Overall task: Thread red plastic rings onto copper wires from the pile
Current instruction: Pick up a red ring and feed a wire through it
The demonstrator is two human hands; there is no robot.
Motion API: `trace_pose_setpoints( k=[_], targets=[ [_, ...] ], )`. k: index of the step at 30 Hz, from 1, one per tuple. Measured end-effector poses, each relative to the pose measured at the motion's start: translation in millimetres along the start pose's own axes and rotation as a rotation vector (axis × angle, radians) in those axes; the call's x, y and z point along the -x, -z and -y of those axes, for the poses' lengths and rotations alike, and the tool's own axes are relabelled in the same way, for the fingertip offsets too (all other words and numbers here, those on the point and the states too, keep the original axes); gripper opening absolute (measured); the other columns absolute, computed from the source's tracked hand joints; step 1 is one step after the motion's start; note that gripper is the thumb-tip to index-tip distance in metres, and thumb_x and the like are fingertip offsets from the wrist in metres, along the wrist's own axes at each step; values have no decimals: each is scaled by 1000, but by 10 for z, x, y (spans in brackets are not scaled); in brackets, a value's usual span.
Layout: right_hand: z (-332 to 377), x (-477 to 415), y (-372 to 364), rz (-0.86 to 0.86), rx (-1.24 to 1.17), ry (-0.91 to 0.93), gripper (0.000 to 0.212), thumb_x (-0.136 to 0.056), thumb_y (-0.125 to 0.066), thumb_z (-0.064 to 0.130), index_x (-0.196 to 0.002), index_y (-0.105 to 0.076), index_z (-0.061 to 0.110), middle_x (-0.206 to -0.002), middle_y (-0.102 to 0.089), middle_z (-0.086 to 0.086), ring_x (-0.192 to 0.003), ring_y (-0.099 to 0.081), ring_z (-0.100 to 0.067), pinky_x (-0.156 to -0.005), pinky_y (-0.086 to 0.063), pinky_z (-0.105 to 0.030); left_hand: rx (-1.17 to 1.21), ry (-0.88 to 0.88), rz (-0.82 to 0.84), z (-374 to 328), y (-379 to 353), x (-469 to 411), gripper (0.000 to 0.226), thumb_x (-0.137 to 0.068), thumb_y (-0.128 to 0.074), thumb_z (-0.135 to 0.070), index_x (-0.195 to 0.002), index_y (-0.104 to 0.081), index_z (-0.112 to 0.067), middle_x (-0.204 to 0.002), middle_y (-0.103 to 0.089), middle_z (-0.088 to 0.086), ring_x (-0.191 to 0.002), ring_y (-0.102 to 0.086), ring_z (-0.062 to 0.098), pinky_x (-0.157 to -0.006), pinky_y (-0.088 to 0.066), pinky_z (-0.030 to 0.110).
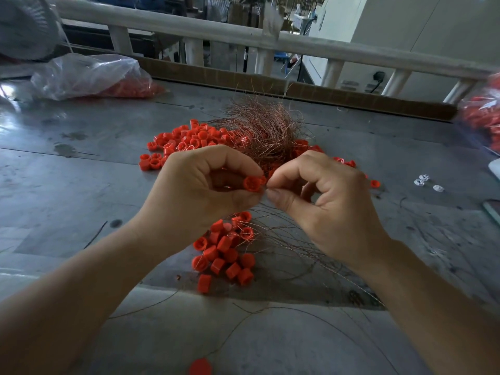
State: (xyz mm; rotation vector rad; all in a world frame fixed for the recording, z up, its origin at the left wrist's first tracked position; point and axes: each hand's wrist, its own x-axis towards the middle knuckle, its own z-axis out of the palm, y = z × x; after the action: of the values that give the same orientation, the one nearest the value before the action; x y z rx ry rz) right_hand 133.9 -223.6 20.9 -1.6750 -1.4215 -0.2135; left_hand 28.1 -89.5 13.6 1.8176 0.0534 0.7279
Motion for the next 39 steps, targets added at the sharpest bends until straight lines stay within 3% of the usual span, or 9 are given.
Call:
trace_pose_setpoints(
  k=[9, 14, 18, 21, 36, 39],
  targets=[
    [-12, -8, 20, 34, 64, 23, 1, -75, -69, 8, -75, -68, 8, -72, -56, 4, -66, -49, 2, -63, -34, -5, 51, 8, 36, -18, -13, 4, 27, -53, -70, -19, -80, -66, -22, -77, -72, -13, -72, -68, 4, -65, -52, 13],
    [-10, -14, 44, 14, 83, 16, 1, -74, -69, 8, -74, -68, 8, -70, -54, 6, -64, -48, 2, -61, -35, -5, 186, 46, 79, -4, 0, 2, 30, -56, -76, -13, -85, -74, -18, -81, -73, -8, -76, -70, 7, -68, -52, 14],
    [-19, -23, 71, -6, 69, -22, 1, -74, -68, 10, -74, -68, 10, -69, -50, 14, -63, -48, 1, -60, -36, -6, 267, 90, 129, 14, 27, -5, 36, -68, -61, -1, -97, -68, -20, -87, -74, -4, -85, -70, 12, -73, -53, 18],
    [-16, -25, 75, -3, 62, -32, 1, -74, -68, 10, -74, -67, 10, -69, -50, 16, -65, -49, 0, -59, -36, -6, 266, 94, 137, -4, 24, -2, 36, -70, -62, 2, -98, -68, -21, -88, -74, -4, -84, -70, 11, -73, -53, 17],
    [5, -29, 80, 23, 73, -30, 2, -73, -68, 9, -75, -68, 10, -70, -56, 6, -63, -51, -3, -59, -39, -9, 262, 106, 111, -21, 41, 1, 35, -64, -61, -6, -95, -68, -20, -87, -74, -1, -85, -70, 15, -72, -54, 19],
    [26, -29, 97, 28, 7, -55, 14, -74, -63, 6, -80, -68, 18, -74, -62, 3, -68, -57, -9, -58, -43, -13, 296, 120, 121, -17, 54, 0, 32, -65, -66, -8, -95, -70, -20, -89, -74, 0, -86, -70, 17, -73, -54, 20]
  ],
)
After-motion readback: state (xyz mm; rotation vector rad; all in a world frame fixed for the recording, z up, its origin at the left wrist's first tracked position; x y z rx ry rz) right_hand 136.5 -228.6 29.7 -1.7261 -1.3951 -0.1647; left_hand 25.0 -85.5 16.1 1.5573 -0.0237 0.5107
